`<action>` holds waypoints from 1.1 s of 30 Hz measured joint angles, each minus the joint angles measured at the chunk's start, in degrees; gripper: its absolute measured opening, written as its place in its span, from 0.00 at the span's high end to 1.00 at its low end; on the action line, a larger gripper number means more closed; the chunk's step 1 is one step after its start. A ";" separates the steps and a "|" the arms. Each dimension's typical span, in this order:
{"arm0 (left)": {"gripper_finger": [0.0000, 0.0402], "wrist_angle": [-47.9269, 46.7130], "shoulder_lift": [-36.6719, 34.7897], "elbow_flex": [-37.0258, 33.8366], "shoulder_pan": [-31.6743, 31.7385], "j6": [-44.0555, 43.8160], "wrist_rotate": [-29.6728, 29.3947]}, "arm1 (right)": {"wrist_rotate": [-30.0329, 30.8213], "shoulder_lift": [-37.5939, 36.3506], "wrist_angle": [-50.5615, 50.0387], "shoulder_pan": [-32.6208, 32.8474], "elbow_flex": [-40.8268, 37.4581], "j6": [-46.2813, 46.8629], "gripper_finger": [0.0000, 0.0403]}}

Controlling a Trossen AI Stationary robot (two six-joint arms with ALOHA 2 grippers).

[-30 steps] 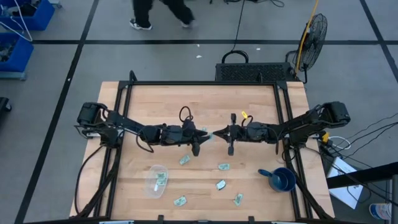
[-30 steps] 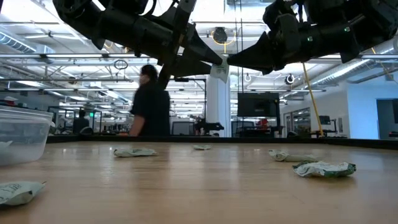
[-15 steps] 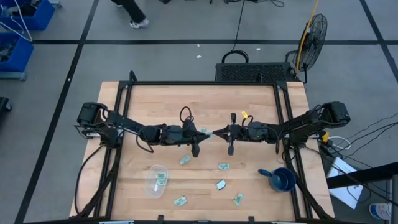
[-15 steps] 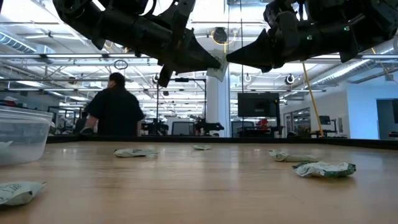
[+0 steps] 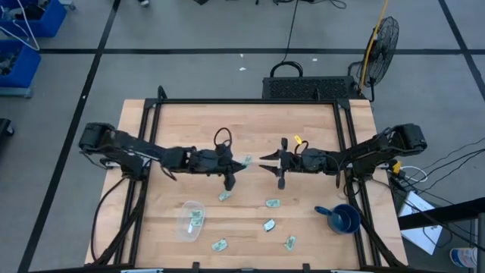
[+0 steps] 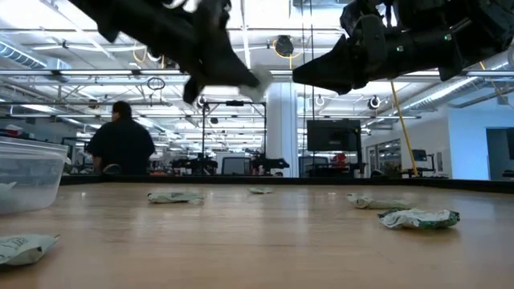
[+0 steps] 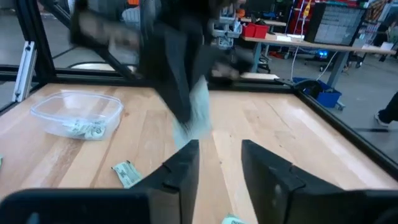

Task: Pick and place Stevia / Truvia into bins
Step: Put the stevia packet into the transparent container

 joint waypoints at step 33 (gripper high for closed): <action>1.00 -38.71 1.59 0.02 -31.09 -24.04 22.60 | 0.19 -0.02 -1.91 -1.22 0.02 0.52 0.68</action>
